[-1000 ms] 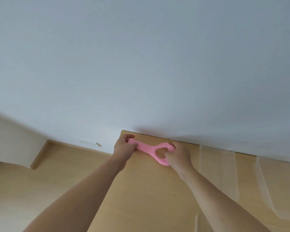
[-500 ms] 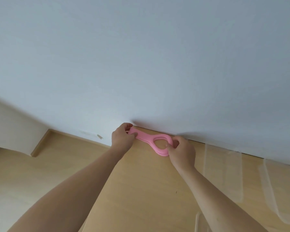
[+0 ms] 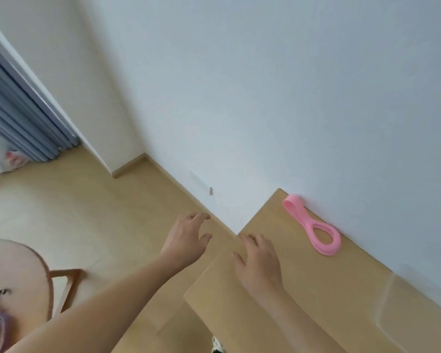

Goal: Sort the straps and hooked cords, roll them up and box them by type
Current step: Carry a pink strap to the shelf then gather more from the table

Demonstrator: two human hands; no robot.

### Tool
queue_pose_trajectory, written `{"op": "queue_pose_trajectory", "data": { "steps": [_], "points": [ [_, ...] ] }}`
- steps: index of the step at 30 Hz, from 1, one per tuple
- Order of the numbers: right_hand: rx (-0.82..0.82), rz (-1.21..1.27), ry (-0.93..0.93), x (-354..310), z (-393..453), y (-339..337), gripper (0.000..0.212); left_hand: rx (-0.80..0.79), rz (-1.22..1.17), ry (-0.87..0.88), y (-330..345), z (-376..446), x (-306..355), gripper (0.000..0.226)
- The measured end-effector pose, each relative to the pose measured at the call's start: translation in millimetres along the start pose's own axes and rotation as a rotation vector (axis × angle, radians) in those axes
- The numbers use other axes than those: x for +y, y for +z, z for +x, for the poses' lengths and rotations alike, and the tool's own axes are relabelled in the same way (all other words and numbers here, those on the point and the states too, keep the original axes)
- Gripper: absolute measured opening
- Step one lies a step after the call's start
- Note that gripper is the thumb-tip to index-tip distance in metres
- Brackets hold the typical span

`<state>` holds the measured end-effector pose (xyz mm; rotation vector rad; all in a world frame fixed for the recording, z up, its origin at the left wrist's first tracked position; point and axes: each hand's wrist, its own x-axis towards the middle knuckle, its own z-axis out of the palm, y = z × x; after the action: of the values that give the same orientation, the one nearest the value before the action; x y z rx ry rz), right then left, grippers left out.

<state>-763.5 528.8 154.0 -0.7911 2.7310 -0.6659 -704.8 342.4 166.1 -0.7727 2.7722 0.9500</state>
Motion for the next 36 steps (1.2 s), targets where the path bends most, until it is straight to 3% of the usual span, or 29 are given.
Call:
{"op": "queue_pose_trajectory", "data": {
  "steps": [11, 16, 26, 36],
  "points": [
    [-0.379, -0.175, -0.497, -272.5, -47.8, 153.2, 0.055, 0.330, -0.110, -0.518, -105.3, -232.0, -284.7, 0.048],
    [-0.541, -0.209, -0.694, -381.0, -100.1, 231.4, 0.056, 0.438, -0.205, -0.753, -131.6, -341.1, -380.8, 0.046],
    [-0.769, -0.371, -1.028, -518.6, -160.8, 328.9, 0.056, 0.623, -0.382, -1.132, -148.3, -470.1, -474.7, 0.044],
    [-1.038, -0.530, -1.170, -619.7, -164.6, 450.9, 0.051, 0.626, -0.553, -1.388, -145.2, -481.3, -527.9, 0.055]
  ]
}}
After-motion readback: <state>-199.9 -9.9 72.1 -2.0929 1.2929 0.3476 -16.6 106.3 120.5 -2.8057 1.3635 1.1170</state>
